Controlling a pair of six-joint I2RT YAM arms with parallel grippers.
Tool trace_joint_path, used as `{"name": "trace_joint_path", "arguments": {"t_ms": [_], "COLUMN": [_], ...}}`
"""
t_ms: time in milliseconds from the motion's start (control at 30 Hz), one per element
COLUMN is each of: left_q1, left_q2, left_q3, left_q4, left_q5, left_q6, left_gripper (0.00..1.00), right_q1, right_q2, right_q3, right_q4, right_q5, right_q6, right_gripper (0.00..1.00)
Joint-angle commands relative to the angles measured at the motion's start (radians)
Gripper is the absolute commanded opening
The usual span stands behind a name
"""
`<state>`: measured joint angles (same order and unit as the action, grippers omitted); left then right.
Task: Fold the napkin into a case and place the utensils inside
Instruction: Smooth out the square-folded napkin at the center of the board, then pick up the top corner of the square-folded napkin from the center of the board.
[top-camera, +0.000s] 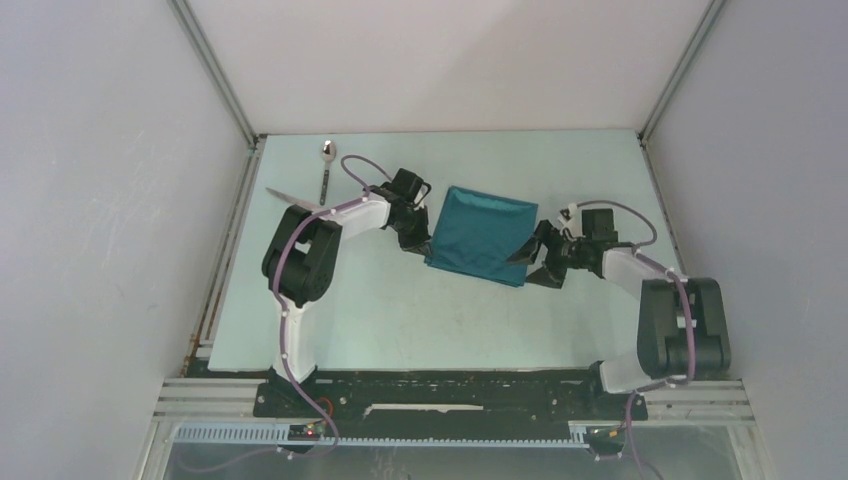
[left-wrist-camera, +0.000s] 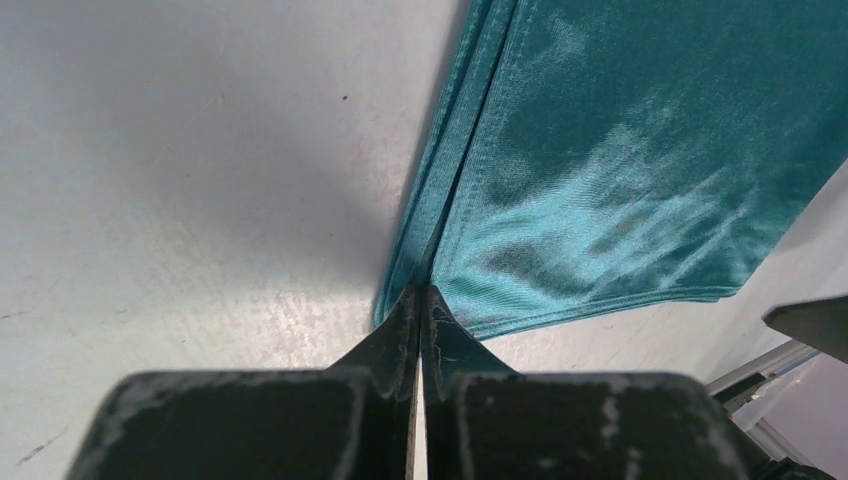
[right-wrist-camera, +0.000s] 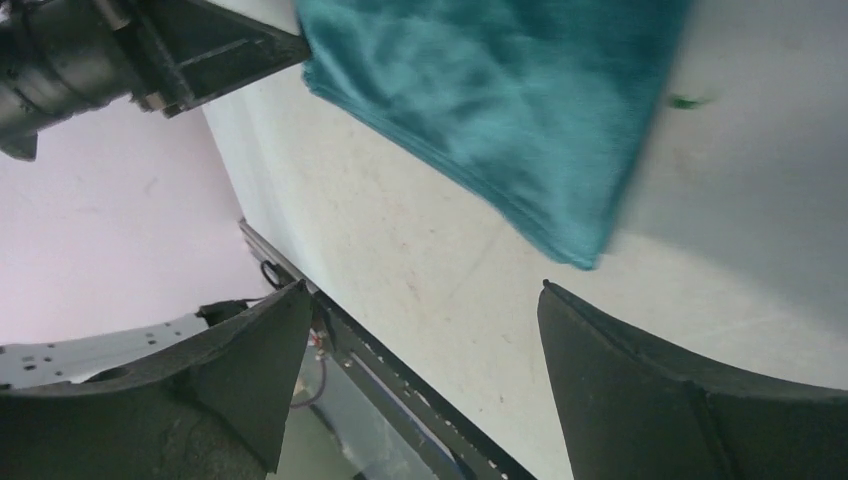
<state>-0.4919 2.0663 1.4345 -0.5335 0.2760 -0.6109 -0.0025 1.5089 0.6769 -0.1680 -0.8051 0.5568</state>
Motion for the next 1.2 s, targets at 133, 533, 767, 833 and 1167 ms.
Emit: {"name": "trace_joint_path", "arguments": {"t_ms": [133,533,767,833,1167], "left_q1": [0.05,0.16,0.216,0.233,0.28], "left_q2": [-0.189,-0.338,-0.383,-0.386,-0.378], "left_q3": [0.019,-0.17,-0.147,-0.149,-0.181], "left_q4": [-0.105,0.003,-0.068,-0.077,-0.053], "left_q5": [0.046,0.229,0.179,0.178,0.189], "left_q6": [0.05,0.022,0.091,0.109,0.115], "left_gripper": [0.25,0.24,0.33,0.36,0.38], "right_q1": [0.36,0.684,0.768,0.776,0.802], "right_q2": [-0.097,0.363,0.53,0.54,0.581], "right_q3": [0.231,0.718,0.897,0.89,0.885], "right_q4": [-0.149,-0.23,-0.371,-0.362,-0.355], "right_q5": [0.435,0.783,0.927,0.908,0.9], "right_q6": [-0.153,-0.212,-0.314,-0.341,-0.42], "right_gripper": [0.88,0.49,0.38,0.43,0.47]}}
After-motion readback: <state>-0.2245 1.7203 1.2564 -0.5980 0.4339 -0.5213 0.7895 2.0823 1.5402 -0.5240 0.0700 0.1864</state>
